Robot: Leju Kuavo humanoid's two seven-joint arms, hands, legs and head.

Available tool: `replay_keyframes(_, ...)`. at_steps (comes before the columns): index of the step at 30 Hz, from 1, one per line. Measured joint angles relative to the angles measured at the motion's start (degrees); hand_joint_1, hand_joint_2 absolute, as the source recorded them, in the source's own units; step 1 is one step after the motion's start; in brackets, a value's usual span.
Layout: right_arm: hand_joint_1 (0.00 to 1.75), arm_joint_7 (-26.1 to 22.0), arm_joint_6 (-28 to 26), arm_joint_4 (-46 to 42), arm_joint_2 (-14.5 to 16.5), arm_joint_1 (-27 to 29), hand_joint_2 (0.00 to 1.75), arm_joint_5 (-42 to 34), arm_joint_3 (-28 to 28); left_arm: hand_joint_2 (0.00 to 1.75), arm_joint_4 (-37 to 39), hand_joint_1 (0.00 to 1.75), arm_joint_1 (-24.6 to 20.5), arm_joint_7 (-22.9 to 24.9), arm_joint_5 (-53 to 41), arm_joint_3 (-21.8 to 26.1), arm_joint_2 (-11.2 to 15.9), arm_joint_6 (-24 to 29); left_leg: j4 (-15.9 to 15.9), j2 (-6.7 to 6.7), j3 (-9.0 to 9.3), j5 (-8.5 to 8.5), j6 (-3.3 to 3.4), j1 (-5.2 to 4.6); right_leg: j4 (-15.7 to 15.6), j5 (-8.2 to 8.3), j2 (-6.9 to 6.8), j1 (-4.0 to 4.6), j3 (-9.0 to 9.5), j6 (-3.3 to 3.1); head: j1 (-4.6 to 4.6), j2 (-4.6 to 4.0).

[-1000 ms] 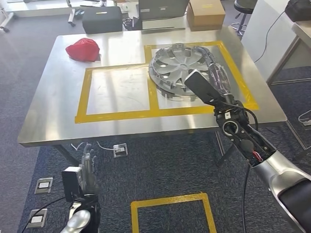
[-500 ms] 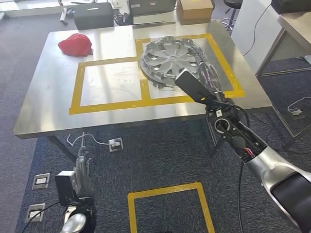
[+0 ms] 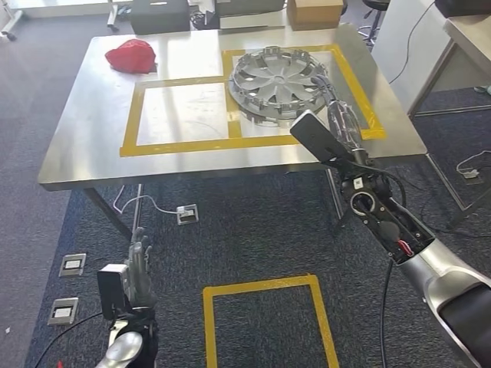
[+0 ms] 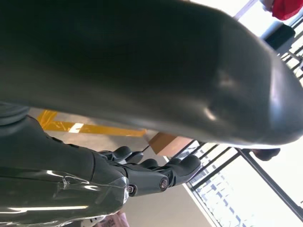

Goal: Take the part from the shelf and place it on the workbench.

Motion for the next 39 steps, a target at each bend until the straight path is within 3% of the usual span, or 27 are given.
replay_keyframes(2, 0.0, 0.09, -0.03, -0.04, 0.0, 0.05, 0.0, 0.0, 0.05, 0.0, 0.01, 0.0, 0.03, -0.01, 0.03, 0.0, 0.05, -0.09, 0.32, -0.04, -0.69, -0.25, -0.66, 0.03, -0.04, 1.02, -0.13, -0.21, -0.9, -0.88, -0.32, 0.0)
replay_keyframes(3, 0.0, 0.19, -0.05, -0.07, 0.0, 0.07, 0.0, 0.0, 0.07, 0.0, 0.02, 0.0, 0.03, -0.01, 0.05, 0.0, 0.08, -0.17, 1.76, -0.05, -1.42, -1.94, -1.06, 0.09, -0.14, 1.61, -0.23, -0.35, -1.51, -1.48, -0.63, 0.0)
replay_keyframes(6, 0.0, 0.52, -0.13, -0.14, -0.01, 0.07, 0.0, 0.0, 0.08, 0.0, 0.03, 0.0, 0.03, -0.02, 0.05, 0.0, 0.1, -0.36, 12.76, -0.07, -4.62, -10.58, -1.97, 0.38, -0.19, 3.4, -0.4, -0.34, -3.72, -2.44, -1.97, 0.0)
replay_keyframes(7, 0.0, 0.6, -0.14, -0.15, -0.01, 0.09, 0.0, 0.0, 0.08, 0.0, 0.03, 0.0, 0.03, -0.02, 0.05, 0.0, 0.1, -0.4, 16.39, -0.06, -5.22, -12.02, -2.07, 0.42, -0.16, 3.98, -0.4, -0.25, -4.45, -2.47, -2.29, 0.0)
replay_keyframes(8, 0.0, 0.64, -0.14, -0.15, -0.01, 0.12, 0.0, 0.0, 0.09, 0.0, 0.04, 0.0, 0.03, -0.02, 0.05, 0.0, 0.1, -0.44, 18.47, -0.07, -5.08, -11.98, -2.02, 0.43, -0.13, 4.53, -0.41, -0.14, -5.16, -2.48, -2.54, 0.0)
replay_keyframes(9, 0.0, 0.68, -0.14, -0.15, -0.01, 0.14, 0.0, 0.0, 0.09, 0.0, 0.04, 0.0, 0.02, -0.04, 0.05, 0.0, 0.1, -0.49, 18.45, -0.07, -3.96, -10.72, -1.81, 0.41, -0.09, 5.09, -0.4, -0.02, -5.87, -2.48, -2.7, 0.0)
replay_keyframes(11, 0.0, 0.81, -0.16, -0.25, -0.01, 0.15, 0.0, 0.0, 0.08, 0.0, 0.04, 0.0, -0.03, -0.14, 0.05, 0.0, 0.1, -0.63, 12.35, -0.17, 1.15, -7.71, -0.84, 0.18, -0.05, 6.12, -0.33, 0.2, -7.02, -2.39, -2.89, 0.0)
replay_keyframes(13, 0.0, 1.01, -0.21, -0.49, -0.03, 0.1, 0.0, 0.0, 0.06, 0.0, 0.04, 0.0, -0.19, -0.28, 0.01, 0.0, 0.08, -0.77, 3.62, -0.3, 6.89, -7.65, 0.21, -0.27, -0.13, 7.11, -0.3, 0.33, -7.7, -2.01, -2.79, 0.0)
replay_keyframes(15, 0.0, 1.22, -0.27, -0.66, -0.05, 0.03, 0.0, 0.0, 0.08, 0.0, 0.03, 0.0, -0.35, -0.45, -0.04, 0.0, 0.07, -0.83, -0.32, -0.41, 8.83, -7.97, 0.8, -0.73, -0.66, 8.28, -0.35, 0.13, -7.92, -1.33, -2.65, 0.0)
replay_keyframes(17, 0.0, 1.41, -0.28, -0.68, -0.16, 0.01, 0.0, -0.01, 0.1, 0.0, 0.04, 0.0, -0.38, -0.54, -0.07, 0.01, 0.03, -0.83, -1.25, -0.3, 8.36, -6.62, 1.33, -0.68, -1.19, 8.79, -0.3, 0.01, -8.25, -0.59, -2.74, 0.0)
replay_keyframes(18, 0.0, 1.5, -0.27, -0.69, -0.27, -0.01, 0.0, -0.01, 0.1, 0.0, 0.04, 0.0, -0.38, -0.55, -0.07, 0.01, 0.01, -0.83, -1.73, -0.15, 8.03, -5.99, 1.68, -0.52, -0.4, 7.55, -0.27, 0.03, -8.7, -0.35, -2.72, 0.0)
replay_keyframes(19, 0.0, 1.58, -0.27, -0.71, -0.4, -0.03, 0.0, -0.02, 0.09, 0.0, 0.04, 0.0, -0.36, -0.53, -0.09, 0.01, -0.02, -0.82, -2.12, 0.0, 7.55, -5.3, 1.95, -0.29, 1.82, 5.11, -0.25, 0.06, -9.47, -0.15, -2.48, 0.0)
replay_keyframes(21, 0.0, 1.78, -0.27, -0.75, -0.62, -0.05, 0.0, -0.04, 0.11, 0.0, 0.04, 0.0, -0.3, -0.45, -0.16, 0.01, -0.03, -0.81, -2.08, 0.12, 6.12, -4.08, 2.25, -0.19, 9.75, -1.17, -0.28, -0.02, -11.36, 0.21, -1.76, 0.0)
replay_keyframes(22, 0.0, 1.87, -0.26, -0.78, -0.69, -0.05, 0.0, -0.07, 0.12, 0.0, 0.04, 0.0, -0.25, -0.41, -0.19, 0.0, -0.03, -0.8, -1.95, 0.14, 5.31, -3.49, 2.23, -0.18, 13.8, -3.03, -0.28, -0.04, -12.03, 0.44, -1.49, 0.0)
replay_keyframes(23, 0.0, 1.93, -0.26, -0.78, -0.76, -0.04, 0.0, -0.09, 0.13, 0.0, 0.04, 0.0, -0.22, -0.38, -0.21, 0.0, -0.03, -0.78, -1.77, 0.15, 4.45, -2.91, 2.16, -0.16, 16.48, -3.34, -0.29, -0.05, -12.06, 0.63, -1.3, 0.0)
replay_keyframes(24, 0.0, 1.95, -0.25, -0.78, -0.82, -0.04, 0.0, -0.11, 0.14, 0.0, 0.04, 0.0, -0.2, -0.38, -0.23, 0.0, -0.03, -0.76, -1.51, 0.16, 3.51, -2.36, 2.05, -0.12, 17.25, -2.27, -0.3, -0.09, -11.25, 0.77, -1.14, 0.0)
replay_keyframes(26, 0.0, 1.94, -0.26, -0.84, -0.86, -0.1, 0.0, -0.11, 0.14, 0.0, 0.04, 0.0, -0.16, -0.37, -0.25, 0.01, -0.05, -0.74, -0.71, 0.16, 1.62, -1.39, 1.63, 0.0, 12.79, 0.91, -0.3, -0.29, -6.89, 1.0, -0.73, 0.0)
replay_keyframes(28, 0.0, 1.86, -0.29, -1.01, -0.85, -0.27, 0.0, -0.13, 0.14, 0.0, 0.02, 0.0, -0.13, -0.37, -0.33, 0.03, -0.06, -0.72, 0.15, 0.09, 0.13, -0.51, 1.03, -0.1, 4.65, 0.69, -0.21, -0.21, -1.33, 0.83, -0.17, 0.0)
replay_keyframes(29, 0.0, 1.79, -0.32, -1.09, -0.84, -0.35, 0.0, -0.15, 0.15, 0.0, 0.01, 0.0, -0.12, -0.38, -0.39, 0.04, -0.06, -0.69, 0.37, 0.06, -0.24, -0.01, 0.76, -0.19, 1.89, -0.1, -0.13, -0.11, 0.2, 0.54, -0.08, 0.0)
replay_keyframes(30, 0.0, 1.71, -0.35, -1.15, -0.84, -0.43, 0.0, -0.16, 0.17, 0.0, 0.01, 0.0, -0.1, -0.38, -0.46, 0.04, -0.06, -0.68, 0.32, 0.03, -0.49, 0.59, 0.51, -0.25, 0.56, -0.57, -0.05, 0.13, 0.76, 0.11, -0.08, 0.0)
replay_keyframes(32, 0.0, 1.54, -0.4, -1.16, -0.83, -0.49, 0.0, -0.17, 0.24, 0.0, 0.03, 0.0, 0.02, -0.38, -0.54, 0.04, -0.04, -0.65, 0.2, -0.04, -1.07, 1.18, -0.07, -0.19, 0.39, 0.39, -0.16, 0.03, -0.33, -0.92, -0.43, 0.0)
replay_keyframes(33, 0.0, 1.48, -0.41, -1.14, -0.82, -0.53, 0.0, -0.19, 0.28, 0.0, 0.04, 0.0, 0.1, -0.37, -0.57, 0.04, -0.03, -0.63, 1.0, -0.08, -1.72, -0.03, -0.45, -0.11, 0.39, 1.06, -0.28, -0.05, -1.04, -1.51, -0.62, 0.0)
replay_keyframes(34, 0.0, 1.39, -0.4, -1.13, -0.82, -0.56, 0.0, -0.21, 0.31, 0.0, 0.04, 0.0, 0.18, -0.37, -0.6, 0.05, -0.02, -0.6, 2.95, -0.11, -2.64, -2.42, -0.81, -0.02, 0.31, 1.85, -0.44, -0.21, -1.91, -2.05, -0.96, 0.0)
replay_keyframes(36, 0.0, 1.18, -0.38, -1.13, -0.81, -0.64, 0.0, -0.27, 0.34, 0.0, 0.04, 0.0, 0.26, -0.37, -0.66, 0.07, 0.01, -0.5, 10.26, -0.09, -4.74, -9.07, -1.44, 0.2, 0.31, 3.45, -0.57, -0.23, -3.77, -2.64, -1.82, 0.0)
replay_keyframes(37, 0.0, 1.04, -0.36, -1.13, -0.8, -0.66, 0.0, -0.28, 0.36, 0.0, 0.04, 0.0, 0.29, -0.37, -0.67, 0.08, 0.02, -0.44, 14.44, -0.09, -5.51, -11.25, -1.63, 0.29, 0.33, 4.28, -0.59, -0.22, -4.82, -2.7, -2.2, 0.0)
replay_keyframes(38, 0.0, 0.91, -0.35, -1.11, -0.79, -0.67, 0.0, -0.28, 0.39, 0.0, 0.04, 0.0, 0.34, -0.37, -0.67, 0.08, 0.03, -0.4, 17.75, -0.09, -5.74, -11.9, -1.74, 0.37, 0.35, 5.13, -0.61, -0.19, -5.9, -2.69, -2.47, 0.0)
replay_keyframes(39, 0.0, 0.79, -0.35, -1.1, -0.78, -0.67, 0.0, -0.28, 0.45, 0.0, 0.04, 0.0, 0.4, -0.37, -0.67, 0.09, 0.04, -0.38, 19.46, -0.1, -5.24, -11.1, -1.75, 0.42, 0.37, 5.96, -0.62, -0.17, -6.96, -2.64, -2.66, 0.0)
